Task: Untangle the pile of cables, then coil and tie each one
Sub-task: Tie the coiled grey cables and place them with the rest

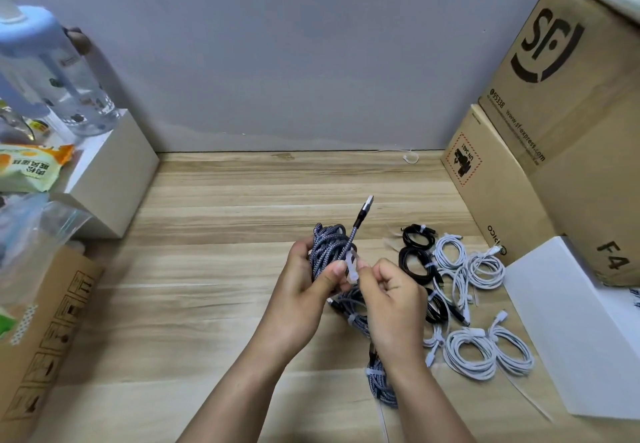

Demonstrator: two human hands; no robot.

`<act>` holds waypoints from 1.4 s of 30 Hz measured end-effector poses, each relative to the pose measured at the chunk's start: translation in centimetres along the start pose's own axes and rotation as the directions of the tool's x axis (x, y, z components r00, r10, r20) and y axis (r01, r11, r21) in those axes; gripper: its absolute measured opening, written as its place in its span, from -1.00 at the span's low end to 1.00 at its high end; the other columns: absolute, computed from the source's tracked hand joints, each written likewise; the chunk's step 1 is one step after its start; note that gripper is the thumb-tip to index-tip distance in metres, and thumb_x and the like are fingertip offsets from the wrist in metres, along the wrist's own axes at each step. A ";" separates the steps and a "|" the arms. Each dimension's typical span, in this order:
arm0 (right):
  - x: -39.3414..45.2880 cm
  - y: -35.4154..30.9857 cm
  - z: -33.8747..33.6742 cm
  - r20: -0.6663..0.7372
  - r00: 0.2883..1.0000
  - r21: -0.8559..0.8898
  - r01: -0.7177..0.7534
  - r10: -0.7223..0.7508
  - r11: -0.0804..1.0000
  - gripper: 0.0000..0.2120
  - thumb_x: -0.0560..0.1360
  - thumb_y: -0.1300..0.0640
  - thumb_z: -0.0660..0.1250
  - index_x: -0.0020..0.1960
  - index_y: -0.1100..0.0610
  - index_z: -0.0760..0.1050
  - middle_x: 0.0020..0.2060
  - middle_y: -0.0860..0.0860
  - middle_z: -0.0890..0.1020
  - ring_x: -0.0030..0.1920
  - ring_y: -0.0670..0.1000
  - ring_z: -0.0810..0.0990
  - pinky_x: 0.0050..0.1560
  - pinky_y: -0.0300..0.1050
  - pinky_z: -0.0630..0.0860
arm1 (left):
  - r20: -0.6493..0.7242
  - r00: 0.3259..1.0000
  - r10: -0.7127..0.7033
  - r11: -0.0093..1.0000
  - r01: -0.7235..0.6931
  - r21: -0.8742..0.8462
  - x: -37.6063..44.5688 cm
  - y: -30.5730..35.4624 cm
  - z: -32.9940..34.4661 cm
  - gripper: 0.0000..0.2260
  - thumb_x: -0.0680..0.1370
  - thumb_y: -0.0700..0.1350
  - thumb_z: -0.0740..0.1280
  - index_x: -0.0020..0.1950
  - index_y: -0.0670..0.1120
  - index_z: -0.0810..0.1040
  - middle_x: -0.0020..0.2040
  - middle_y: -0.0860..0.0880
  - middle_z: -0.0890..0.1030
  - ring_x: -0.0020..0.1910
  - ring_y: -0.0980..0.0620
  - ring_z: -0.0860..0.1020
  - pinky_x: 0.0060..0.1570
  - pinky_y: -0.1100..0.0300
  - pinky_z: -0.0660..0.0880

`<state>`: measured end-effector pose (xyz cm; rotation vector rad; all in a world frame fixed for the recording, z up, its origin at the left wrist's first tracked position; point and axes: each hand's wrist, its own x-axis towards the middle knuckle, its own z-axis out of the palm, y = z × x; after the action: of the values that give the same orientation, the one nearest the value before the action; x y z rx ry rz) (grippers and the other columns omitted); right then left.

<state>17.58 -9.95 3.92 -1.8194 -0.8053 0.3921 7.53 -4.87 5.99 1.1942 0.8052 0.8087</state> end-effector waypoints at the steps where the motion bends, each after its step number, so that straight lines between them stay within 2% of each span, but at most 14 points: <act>1: -0.1 0.2 0.0 -0.017 1.000 -0.053 0.004 -0.005 0.999 -0.62 0.41 0.01 0.37 -0.41 0.09 0.22 -0.56 0.00 0.19 -0.44 -0.03 0.14 -0.42 -0.09 0.16 | -0.003 1.000 0.013 1.000 -0.013 0.013 0.0 0.1 0.0 -0.80 0.56 -0.27 0.25 0.12 -0.04 0.38 -0.17 0.04 0.59 -0.26 0.19 0.55 -0.11 0.26 0.55; 6: 0.1 -0.1 -0.3 -0.070 0.998 -0.299 -0.010 -0.012 0.954 -0.57 0.29 0.13 0.41 -0.51 0.08 0.15 -0.57 0.03 0.13 -0.43 0.12 0.14 -0.46 -0.07 0.19 | 0.015 0.995 0.095 0.953 -0.095 0.288 -0.3 -0.4 0.0 -0.72 0.54 -0.09 0.31 0.21 0.02 0.32 -0.12 0.21 0.61 -0.15 0.20 0.57 0.04 0.07 0.53; 8: -0.1 -0.8 -0.5 -0.033 0.999 -0.313 0.031 -0.043 0.949 -0.59 0.26 0.04 0.37 -0.52 0.08 0.15 -0.57 0.03 0.12 -0.43 0.19 0.19 -0.48 -0.07 0.21 | -0.007 0.992 0.124 0.916 -0.112 0.384 -0.5 -0.4 0.1 -0.53 0.48 0.08 0.28 0.31 -0.07 0.29 -0.08 0.12 0.60 -0.05 0.09 0.58 0.05 -0.05 0.53; 11: -0.7 -1.8 -0.8 0.068 0.996 -0.134 0.063 -0.054 0.989 -0.71 0.19 -0.06 0.22 -0.48 0.10 0.20 -0.50 0.09 0.14 -0.41 0.04 0.11 -0.45 -0.10 0.12 | -0.081 0.981 0.175 0.897 -0.125 0.425 -0.4 -0.2 0.0 -0.54 0.48 0.05 0.26 0.31 -0.10 0.28 -0.09 0.09 0.59 -0.10 0.14 0.58 0.03 0.00 0.54; 13: -1.2 -2.5 -0.9 0.154 0.988 0.022 0.020 -0.023 1.000 -0.67 0.15 -0.09 0.17 -0.47 0.17 0.20 -0.51 0.13 0.16 -0.42 -0.04 0.12 -0.44 -0.10 0.14 | -0.118 0.975 0.189 0.896 -0.122 0.427 -0.2 -0.1 -0.1 -0.64 0.55 -0.09 0.29 0.30 -0.12 0.28 -0.13 0.10 0.58 -0.18 0.21 0.57 -0.02 0.11 0.52; 15: -1.7 -3.1 -1.0 0.223 0.975 0.107 -0.002 -0.022 0.994 -0.65 0.17 -0.10 0.19 -0.48 0.17 0.20 -0.54 0.11 0.16 -0.45 -0.07 0.14 -0.43 -0.11 0.16 | -0.126 0.970 0.209 0.891 -0.136 0.433 -0.1 0.0 -0.2 -0.67 0.56 -0.09 0.28 0.27 -0.10 0.29 -0.12 0.09 0.58 -0.17 0.16 0.56 -0.06 0.16 0.49; 18: -2.2 -4.0 -0.8 0.284 0.956 0.228 0.013 -0.079 0.974 -0.68 0.26 -0.10 0.24 -0.50 0.05 0.21 -0.58 -0.09 0.17 -0.48 -0.13 0.12 -0.47 -0.21 0.12 | -0.105 0.974 0.201 0.907 -0.145 0.395 -0.1 0.0 -0.2 -0.65 0.47 -0.01 0.24 0.23 -0.01 0.28 -0.13 0.09 0.58 -0.17 0.14 0.54 -0.09 0.18 0.47; 23: -1.9 -4.1 -0.9 0.326 0.939 0.369 -0.018 -0.112 0.929 -0.67 0.32 -0.08 0.25 -0.45 0.08 0.24 -0.54 -0.04 0.24 -0.47 -0.12 0.18 -0.46 -0.25 0.16 | -0.047 0.983 0.175 0.937 -0.152 0.315 -0.3 -0.2 0.0 -0.66 0.48 -0.05 0.23 0.24 -0.03 0.29 -0.09 0.10 0.60 -0.13 0.26 0.54 -0.08 0.36 0.44; 26: -1.1 -3.8 -1.4 0.375 0.924 0.385 -0.076 -0.081 0.920 -0.67 0.35 -0.02 0.31 -0.46 0.07 0.26 -0.54 -0.07 0.24 -0.47 -0.12 0.19 -0.46 -0.27 0.18 | -0.002 0.990 0.140 0.956 -0.135 0.261 -0.1 -0.4 -0.2 -0.71 0.47 -0.06 0.23 0.18 0.04 0.33 -0.07 0.19 0.61 -0.06 0.23 0.55 0.00 0.34 0.44; 28: -0.5 -3.8 -1.8 0.390 0.918 0.387 -0.089 -0.075 0.918 -0.67 0.38 0.09 0.31 -0.49 0.05 0.26 -0.56 -0.12 0.23 -0.49 -0.15 0.17 -0.47 -0.30 0.17 | 0.048 0.992 0.115 0.964 -0.123 0.236 0.1 -0.4 -0.5 -0.71 0.47 -0.07 0.25 0.18 0.04 0.33 -0.06 0.26 0.60 -0.03 0.23 0.54 0.05 0.29 0.44; 31: 0.2 -3.6 -2.6 0.394 0.914 0.453 -0.106 -0.092 0.885 -0.68 0.34 0.15 0.33 -0.52 0.05 0.29 -0.59 -0.09 0.29 -0.51 -0.18 0.22 -0.46 -0.39 0.25 | 0.109 0.992 0.067 0.978 -0.086 0.189 0.1 -0.4 -0.8 -0.70 0.47 -0.07 0.29 0.18 0.04 0.36 -0.10 0.17 0.60 -0.08 0.15 0.55 0.04 0.11 0.51; 35: 0.4 -3.7 -3.4 0.486 0.862 0.494 -0.136 -0.143 0.859 -0.74 0.29 -0.02 0.31 -0.51 0.05 0.39 -0.56 -0.05 0.41 -0.45 -0.07 0.33 -0.42 -0.30 0.27 | 0.156 0.988 0.026 0.994 -0.042 0.103 -0.1 -0.2 -0.6 -0.71 0.49 -0.10 0.32 0.19 -0.03 0.38 -0.15 -0.04 0.58 -0.14 0.02 0.54 0.02 -0.05 0.52; 38: 0.6 -3.3 -3.5 0.529 0.843 0.451 -0.179 -0.100 0.874 -0.70 0.41 0.14 0.32 -0.48 0.11 0.39 -0.54 -0.01 0.44 -0.50 -0.09 0.34 -0.41 -0.30 0.31 | 0.128 0.992 0.017 1.000 -0.015 -0.015 -0.1 0.1 -0.4 -0.66 0.48 -0.12 0.30 0.22 -0.15 0.36 -0.21 -0.06 0.57 -0.19 0.00 0.55 -0.02 0.02 0.56; 42: 0.8 -1.6 -3.1 0.605 0.786 0.151 -0.270 0.127 0.951 -0.70 0.57 0.26 0.21 -0.33 0.13 0.47 -0.56 -0.05 0.48 -0.62 -0.13 0.34 -0.55 -0.29 0.29 | 0.090 0.994 0.067 0.998 -0.067 -0.009 0.2 0.3 -0.8 -0.71 0.51 -0.14 0.33 0.18 -0.12 0.36 -0.25 0.00 0.55 -0.27 0.12 0.54 -0.12 0.21 0.54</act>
<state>19.50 -11.26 6.67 -1.5691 -0.9355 1.1919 6.93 -4.24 6.11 1.2487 0.6913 0.8055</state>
